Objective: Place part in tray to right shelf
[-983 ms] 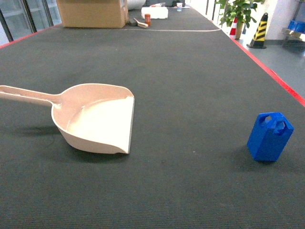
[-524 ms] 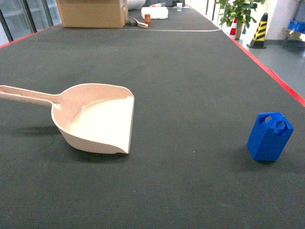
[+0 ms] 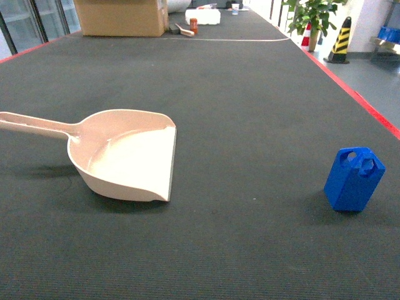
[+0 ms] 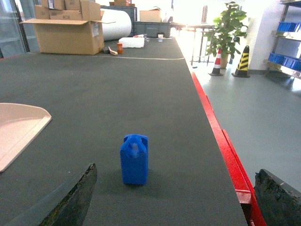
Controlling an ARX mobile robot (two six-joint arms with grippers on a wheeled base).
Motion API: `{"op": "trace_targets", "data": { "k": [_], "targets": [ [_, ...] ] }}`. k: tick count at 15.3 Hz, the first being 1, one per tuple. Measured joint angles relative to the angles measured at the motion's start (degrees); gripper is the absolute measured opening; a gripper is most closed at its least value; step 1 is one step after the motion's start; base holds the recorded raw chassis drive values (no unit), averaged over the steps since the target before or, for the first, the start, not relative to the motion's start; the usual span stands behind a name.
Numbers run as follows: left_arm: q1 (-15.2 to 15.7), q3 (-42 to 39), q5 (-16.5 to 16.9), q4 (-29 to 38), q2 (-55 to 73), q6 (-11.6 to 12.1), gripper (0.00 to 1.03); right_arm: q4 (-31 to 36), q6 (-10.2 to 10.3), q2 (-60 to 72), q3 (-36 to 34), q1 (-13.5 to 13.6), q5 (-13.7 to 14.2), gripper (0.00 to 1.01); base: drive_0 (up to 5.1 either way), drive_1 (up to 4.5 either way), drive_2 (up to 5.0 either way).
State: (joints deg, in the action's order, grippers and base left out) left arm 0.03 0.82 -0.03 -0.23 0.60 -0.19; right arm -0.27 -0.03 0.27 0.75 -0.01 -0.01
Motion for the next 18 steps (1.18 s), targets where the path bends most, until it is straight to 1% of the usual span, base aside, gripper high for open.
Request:
{"op": "trace_targets", "data": {
  "k": [5,6,7,8,9,10,11,12,13,14,15,16,17,18],
  "targets": [
    [0.0,0.0,0.0,0.0,0.0,0.0,0.98,0.0,0.0,0.0,0.0,0.0,0.0,0.98,0.0,0.00,0.0],
    [-1.4,0.6,-3.7,-3.1,0.7,-0.4,0.98,0.0,0.0,0.0,0.0,0.0,0.0,0.98,0.0,0.00,0.0],
    [-5.3,1.5,-9.4,-3.7,4.2,-1.5,0.98,0.0,0.0,0.0,0.0,0.0,0.0,0.98,0.0,0.00,0.0],
    [-7.9,2.0,-11.3,0.0,10.0,-3.5,0.98,0.0,0.0,0.0,0.0,0.0,0.0,0.98,0.0,0.00,0.0],
    [-7.4,2.6,-10.1,6.0,16.5,-6.7,0.98,0.0,0.0,0.0,0.0,0.0,0.0,0.98,0.0,0.00,0.0],
    [-5.7,3.5,-7.5,11.8,23.3,-10.4,0.98,0.0,0.0,0.0,0.0,0.0,0.0,0.98,0.0,0.00,0.0],
    [-3.7,5.2,-3.8,19.8,32.7,-15.5,0.98,0.0,0.0,0.0,0.0,0.0,0.0,0.98,0.0,0.00,0.0],
    [-2.1,7.9,-0.5,29.2,44.4,-21.8,0.98,0.0,0.0,0.0,0.0,0.0,0.0,0.98,0.0,0.00,0.0],
    [-0.8,11.1,0.3,37.6,56.1,-27.9,0.98,0.0,0.0,0.0,0.0,0.0,0.0,0.98,0.0,0.00,0.0],
    [0.1,14.5,1.6,44.1,67.5,-33.6,0.98,0.0,0.0,0.0,0.0,0.0,0.0,0.98,0.0,0.00,0.0],
    [0.3,18.0,3.0,48.2,77.0,-38.2,0.98,0.0,0.0,0.0,0.0,0.0,0.0,0.98,0.0,0.00,0.0],
    [0.5,21.7,3.8,50.1,84.4,-41.0,0.98,0.0,0.0,0.0,0.0,0.0,0.0,0.98,0.0,0.00,0.0],
    [1.1,25.9,5.5,51.4,91.9,-43.5,0.98,0.0,0.0,0.0,0.0,0.0,0.0,0.98,0.0,0.00,0.0],
    [1.7,28.7,6.7,51.8,96.8,-45.6,0.98,0.0,0.0,0.0,0.0,0.0,0.0,0.98,0.0,0.00,0.0]
  ]
}}
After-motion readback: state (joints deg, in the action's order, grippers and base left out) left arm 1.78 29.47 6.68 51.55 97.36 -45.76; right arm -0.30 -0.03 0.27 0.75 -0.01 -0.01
